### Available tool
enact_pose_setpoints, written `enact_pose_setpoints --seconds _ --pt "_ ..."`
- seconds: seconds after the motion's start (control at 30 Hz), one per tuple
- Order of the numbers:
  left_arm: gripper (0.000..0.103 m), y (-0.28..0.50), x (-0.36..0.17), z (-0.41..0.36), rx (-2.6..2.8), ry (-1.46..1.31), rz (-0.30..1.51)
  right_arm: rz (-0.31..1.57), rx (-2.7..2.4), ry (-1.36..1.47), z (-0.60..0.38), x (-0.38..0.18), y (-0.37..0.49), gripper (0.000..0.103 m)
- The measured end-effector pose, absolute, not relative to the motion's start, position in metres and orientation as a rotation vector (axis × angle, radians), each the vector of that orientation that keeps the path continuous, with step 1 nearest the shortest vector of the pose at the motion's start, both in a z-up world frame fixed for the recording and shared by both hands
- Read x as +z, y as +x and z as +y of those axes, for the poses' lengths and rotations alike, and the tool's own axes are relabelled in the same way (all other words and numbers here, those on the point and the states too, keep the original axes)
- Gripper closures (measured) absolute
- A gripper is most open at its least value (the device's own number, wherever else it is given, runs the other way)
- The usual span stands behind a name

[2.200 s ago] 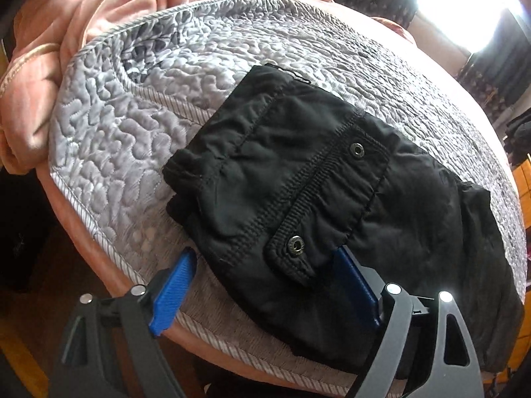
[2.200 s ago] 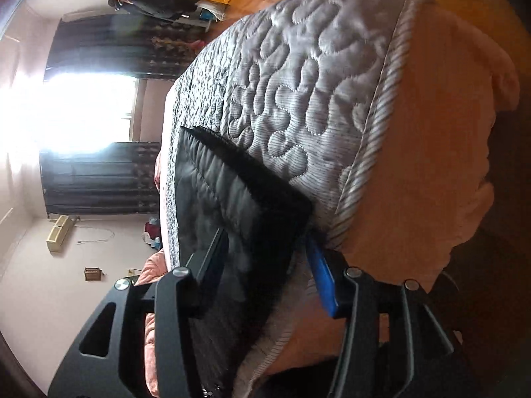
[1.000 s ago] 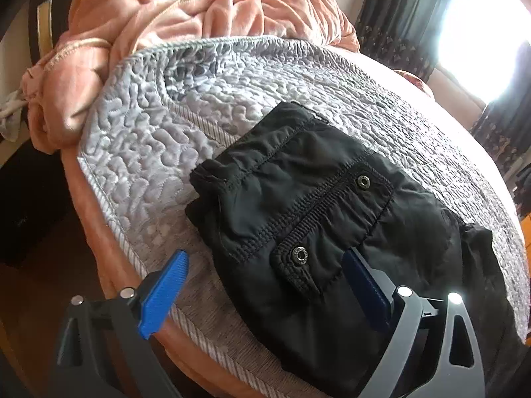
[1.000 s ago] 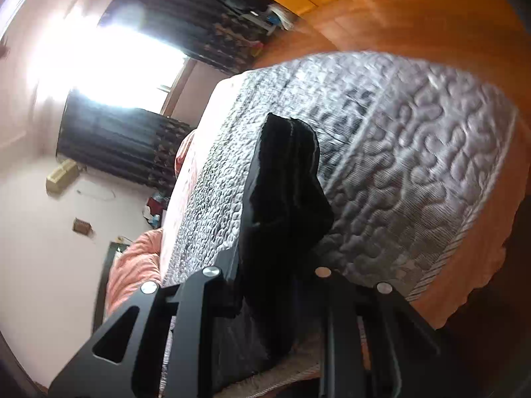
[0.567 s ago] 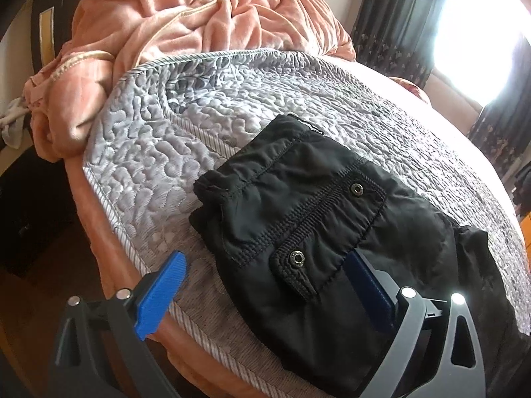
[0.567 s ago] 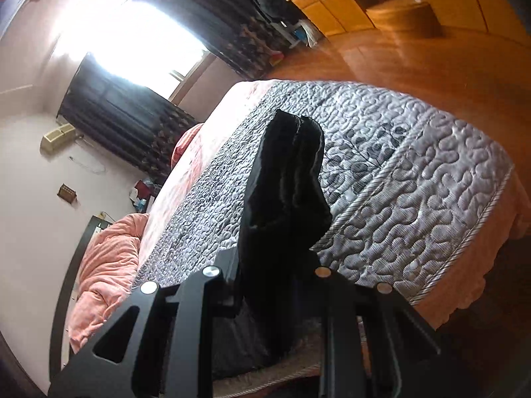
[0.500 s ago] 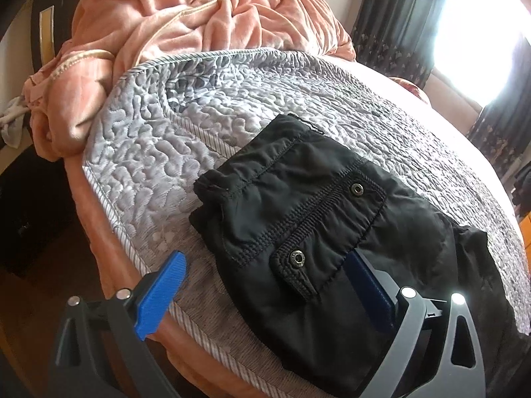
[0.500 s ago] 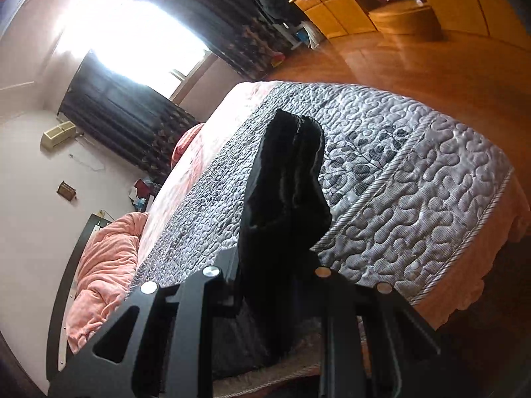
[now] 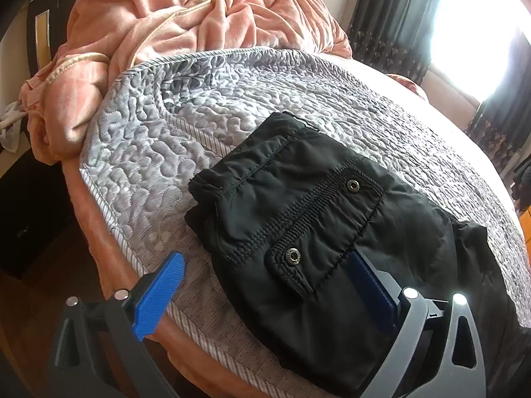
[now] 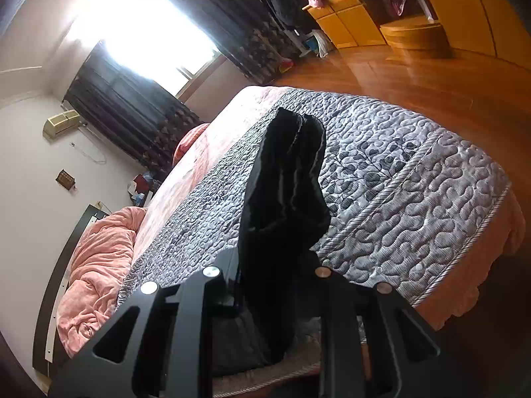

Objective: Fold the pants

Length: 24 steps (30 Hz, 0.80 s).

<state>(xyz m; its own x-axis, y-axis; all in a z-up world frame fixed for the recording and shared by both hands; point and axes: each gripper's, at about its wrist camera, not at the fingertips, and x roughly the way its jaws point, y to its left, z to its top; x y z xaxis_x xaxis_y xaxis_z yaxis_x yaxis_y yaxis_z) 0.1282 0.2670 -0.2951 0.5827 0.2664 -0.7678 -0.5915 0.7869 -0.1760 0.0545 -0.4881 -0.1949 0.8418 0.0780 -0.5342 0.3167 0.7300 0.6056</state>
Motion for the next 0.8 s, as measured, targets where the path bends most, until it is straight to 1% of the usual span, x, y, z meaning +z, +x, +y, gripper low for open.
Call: enact_pose_setpoints --seconds 0.8 --pt "0.004 0.127 -0.295 0.267 0.513 -0.454 0.804 0.557 -0.109 0.637 -0.461 -0.17 0.061 0.083"
